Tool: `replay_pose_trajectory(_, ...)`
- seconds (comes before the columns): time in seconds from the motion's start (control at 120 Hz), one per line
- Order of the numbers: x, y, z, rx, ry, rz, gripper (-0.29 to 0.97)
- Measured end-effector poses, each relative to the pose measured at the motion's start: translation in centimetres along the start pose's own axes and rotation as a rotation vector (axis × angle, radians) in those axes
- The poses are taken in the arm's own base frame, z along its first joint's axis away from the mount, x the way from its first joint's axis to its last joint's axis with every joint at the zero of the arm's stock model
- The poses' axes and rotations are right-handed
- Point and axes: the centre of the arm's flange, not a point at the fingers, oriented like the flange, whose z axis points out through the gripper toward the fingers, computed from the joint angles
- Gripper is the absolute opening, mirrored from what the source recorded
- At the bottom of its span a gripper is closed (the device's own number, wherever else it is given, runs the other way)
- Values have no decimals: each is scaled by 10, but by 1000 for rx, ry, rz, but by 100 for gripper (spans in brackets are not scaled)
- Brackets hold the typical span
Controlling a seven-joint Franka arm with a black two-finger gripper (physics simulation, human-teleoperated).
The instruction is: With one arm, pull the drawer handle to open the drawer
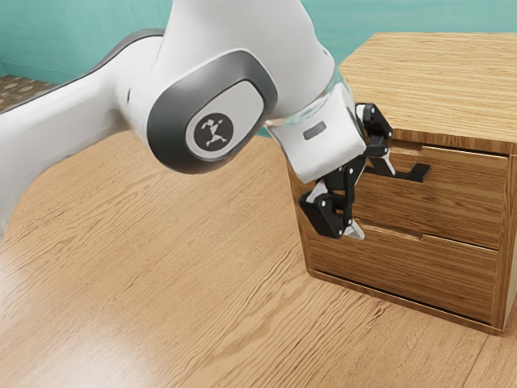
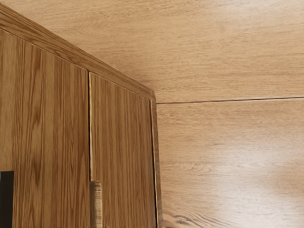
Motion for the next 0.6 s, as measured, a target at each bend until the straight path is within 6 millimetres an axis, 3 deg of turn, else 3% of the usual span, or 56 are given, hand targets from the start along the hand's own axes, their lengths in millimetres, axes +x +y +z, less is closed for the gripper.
replay_pose_trajectory(0.175, -8, -4, 4, -1, -8, -19, 68)
replay_pose_trajectory(0.467, -55, -26, 12, 10, -41, -107, 68)
replay_pose_trajectory(0.6, -60, -28, 14, 11, -44, -118, 68)
